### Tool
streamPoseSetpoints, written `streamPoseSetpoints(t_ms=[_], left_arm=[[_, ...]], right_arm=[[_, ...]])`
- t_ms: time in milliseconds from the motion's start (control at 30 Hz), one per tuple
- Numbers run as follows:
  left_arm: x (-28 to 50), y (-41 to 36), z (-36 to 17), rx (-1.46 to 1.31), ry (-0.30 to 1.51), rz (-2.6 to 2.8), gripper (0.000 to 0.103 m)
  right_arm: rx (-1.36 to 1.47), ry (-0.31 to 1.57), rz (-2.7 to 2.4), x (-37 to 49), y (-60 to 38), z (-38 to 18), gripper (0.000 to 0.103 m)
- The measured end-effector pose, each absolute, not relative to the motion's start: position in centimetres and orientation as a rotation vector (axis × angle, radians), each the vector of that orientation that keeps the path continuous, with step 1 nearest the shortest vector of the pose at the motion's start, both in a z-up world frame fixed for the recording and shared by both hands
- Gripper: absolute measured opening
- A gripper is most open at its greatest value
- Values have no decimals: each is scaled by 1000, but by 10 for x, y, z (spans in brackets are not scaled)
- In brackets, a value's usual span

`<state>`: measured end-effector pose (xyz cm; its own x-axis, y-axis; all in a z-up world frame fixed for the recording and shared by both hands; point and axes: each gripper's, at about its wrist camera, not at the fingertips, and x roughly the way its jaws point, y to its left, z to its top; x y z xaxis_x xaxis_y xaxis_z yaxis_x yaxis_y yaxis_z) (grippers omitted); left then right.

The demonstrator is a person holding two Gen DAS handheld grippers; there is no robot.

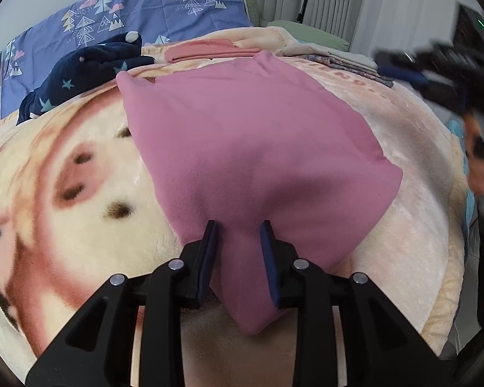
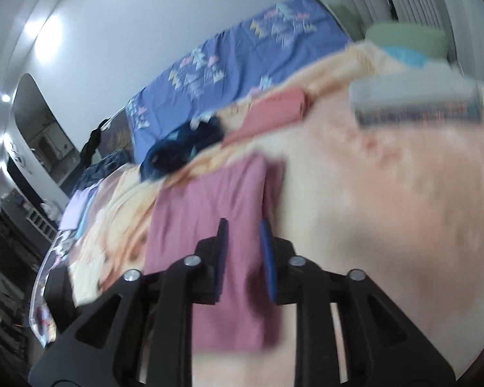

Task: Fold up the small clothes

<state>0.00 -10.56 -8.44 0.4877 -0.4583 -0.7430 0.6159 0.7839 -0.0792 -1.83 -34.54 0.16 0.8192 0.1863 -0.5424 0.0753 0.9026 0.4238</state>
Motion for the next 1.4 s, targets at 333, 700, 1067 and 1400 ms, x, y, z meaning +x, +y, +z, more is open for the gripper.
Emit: streamPoseSetpoints(t_ms=[333, 700, 1067, 1400], left_arm=[[-8, -101, -83, 182, 787, -672, 38], [-4, -96, -83, 136, 795, -710, 43], [2, -76, -51, -37, 758, -802, 35], [31, -110, -71, 162, 778, -661, 39]], right_arm=[[392, 857, 125, 164, -343, -36, 55], [308, 837, 51, 171, -349, -59, 11], [211, 692, 252, 60, -300, -9, 10], [166, 825, 68, 46, -297, -69, 8]])
